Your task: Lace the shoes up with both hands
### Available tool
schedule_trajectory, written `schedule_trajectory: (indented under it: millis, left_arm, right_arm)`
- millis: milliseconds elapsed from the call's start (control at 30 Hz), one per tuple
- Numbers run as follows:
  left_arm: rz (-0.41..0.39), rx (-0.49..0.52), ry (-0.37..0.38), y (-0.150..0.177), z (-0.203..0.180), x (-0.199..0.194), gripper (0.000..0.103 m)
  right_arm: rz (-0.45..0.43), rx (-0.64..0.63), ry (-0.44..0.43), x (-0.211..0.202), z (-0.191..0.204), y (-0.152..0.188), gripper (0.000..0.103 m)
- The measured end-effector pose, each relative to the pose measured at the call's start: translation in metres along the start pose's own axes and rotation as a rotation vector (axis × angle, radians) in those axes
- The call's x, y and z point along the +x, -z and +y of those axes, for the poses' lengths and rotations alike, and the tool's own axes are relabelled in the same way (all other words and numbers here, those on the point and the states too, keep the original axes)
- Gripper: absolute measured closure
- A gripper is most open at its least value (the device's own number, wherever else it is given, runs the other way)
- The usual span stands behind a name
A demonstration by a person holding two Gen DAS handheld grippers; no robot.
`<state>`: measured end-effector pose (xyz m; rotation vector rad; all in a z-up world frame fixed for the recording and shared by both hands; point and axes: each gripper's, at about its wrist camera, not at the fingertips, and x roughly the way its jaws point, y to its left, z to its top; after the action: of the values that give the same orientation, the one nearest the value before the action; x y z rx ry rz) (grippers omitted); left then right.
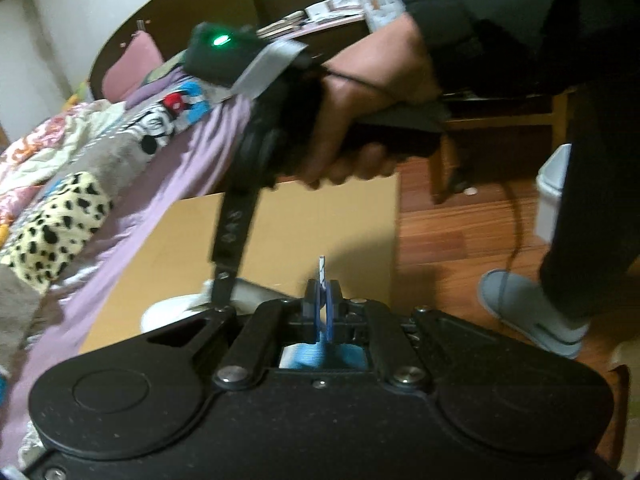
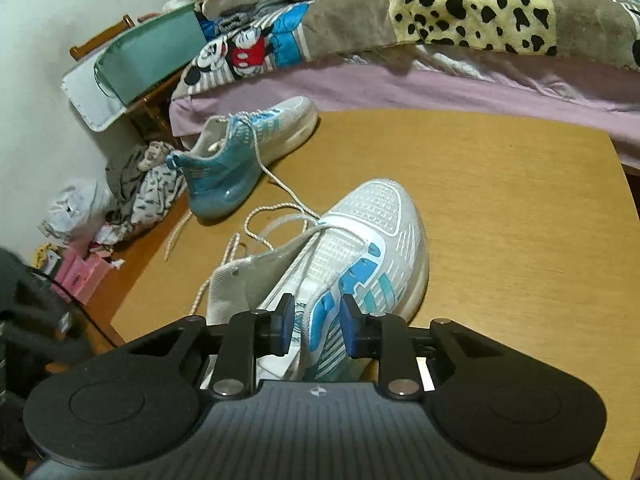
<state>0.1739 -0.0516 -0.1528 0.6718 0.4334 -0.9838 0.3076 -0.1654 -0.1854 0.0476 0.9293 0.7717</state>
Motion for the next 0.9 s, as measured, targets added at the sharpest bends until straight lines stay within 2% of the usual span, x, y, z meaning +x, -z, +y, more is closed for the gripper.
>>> schedule_trajectory:
  millis: [400,533,633,900]
  left_arm:
    - [-0.054,0.035,0.261,-0.01,-0.024,-0.022,0.101]
    - [-0.076,-0.062,0.258,-0.009,-0.007,-0.024,0.101]
    - [-0.105,-0.181,0.234,-0.005,0.018,-0.027,0.101]
    - [-0.123,-0.485,0.116,0.01,0.073,-0.017,0.101]
  right_arm:
    - [0.016,-0.017,0.057,0.008,0.003,-0.004,0.076]
    - [0.01,-0.022,0.064,0.009,0.003,-0.004,0.076]
    - [0.004,-0.015,0.064,0.009,0.0,-0.004,0.074]
    - [-0.021,0.005,0.037,0.008,-0.007,-0.002,0.072]
